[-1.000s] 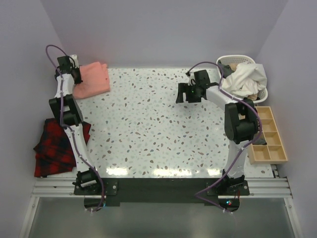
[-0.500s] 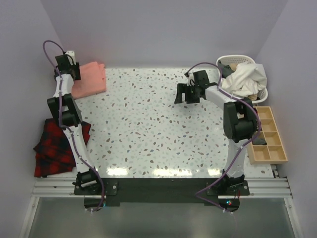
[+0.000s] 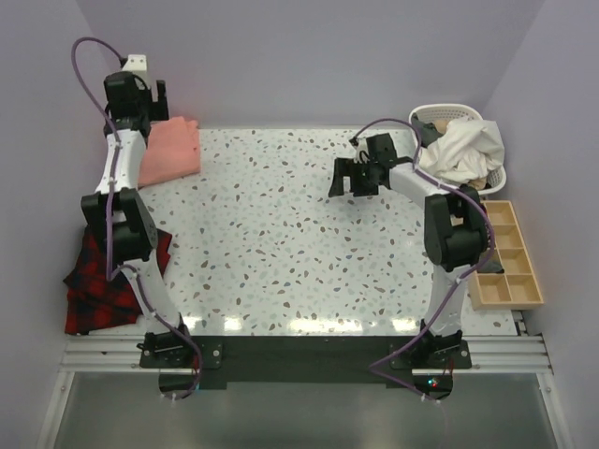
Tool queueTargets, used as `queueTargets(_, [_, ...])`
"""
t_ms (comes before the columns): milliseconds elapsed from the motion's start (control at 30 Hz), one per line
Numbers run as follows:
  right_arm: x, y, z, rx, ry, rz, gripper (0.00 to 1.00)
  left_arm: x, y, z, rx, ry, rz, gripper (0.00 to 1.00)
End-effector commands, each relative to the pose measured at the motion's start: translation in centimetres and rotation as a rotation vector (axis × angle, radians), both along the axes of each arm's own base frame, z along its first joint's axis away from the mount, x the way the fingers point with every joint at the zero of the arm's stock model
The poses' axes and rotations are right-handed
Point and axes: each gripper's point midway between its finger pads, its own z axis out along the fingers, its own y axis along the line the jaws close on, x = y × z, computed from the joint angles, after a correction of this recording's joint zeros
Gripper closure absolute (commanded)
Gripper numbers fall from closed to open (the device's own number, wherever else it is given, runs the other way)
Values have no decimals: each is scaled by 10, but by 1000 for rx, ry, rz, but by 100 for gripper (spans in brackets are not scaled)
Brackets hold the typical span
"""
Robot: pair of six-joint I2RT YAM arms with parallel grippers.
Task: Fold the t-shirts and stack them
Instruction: Put the neatly folded tshirt into the corner of the board with the left arm
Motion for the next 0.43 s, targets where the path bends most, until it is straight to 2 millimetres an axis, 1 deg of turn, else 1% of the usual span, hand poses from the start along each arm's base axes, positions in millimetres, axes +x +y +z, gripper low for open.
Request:
queueTargets(0, [-4,-3,46,27,-99,-27,2,-30,-108,101,-76,-249,-189,0])
queueTargets(33, [-6,-4,48,28,-102,-33,1,-48,-123,126,-93,-301,-213,0])
queueTargets(67, [-10,-3,61,36,-128,-32,1,-57,-137,110,-110,-278,-236,0])
queueTargets(100, [-17,-5,57,30,-120,-34,1,-67,-159,110,-152,-282,-286,0])
queueTargets(133, [-21,-5,59,27,-124,-33,1,-86,-177,126,-196,-312,-313,0])
queueTargets(167, [-24,-5,62,26,-130,-34,1,-94,-189,114,-217,-304,-337,0])
queueTargets(200, [-33,-8,65,23,-132,-35,1,-105,-211,112,-236,-296,-386,0])
queueTargets(233, [-37,-12,68,14,-142,-46,1,-123,-224,104,-259,-283,-412,0])
queueTargets(267, [-47,-15,62,4,-128,-49,1,-131,-234,102,-264,-283,-430,0])
queueTargets(300, [-53,-17,74,5,-160,-55,1,-141,-253,96,-270,-268,-451,0])
queueTargets(333, [-56,-23,75,-14,-173,-72,1,-154,-263,87,-277,-245,-467,0])
queueTargets(367, [-65,-29,66,-34,-159,-86,1,-163,-272,79,-285,-224,-483,0])
queueTargets(400, [-70,-33,79,-34,-197,-99,1,-175,-289,75,-299,-222,-521,0])
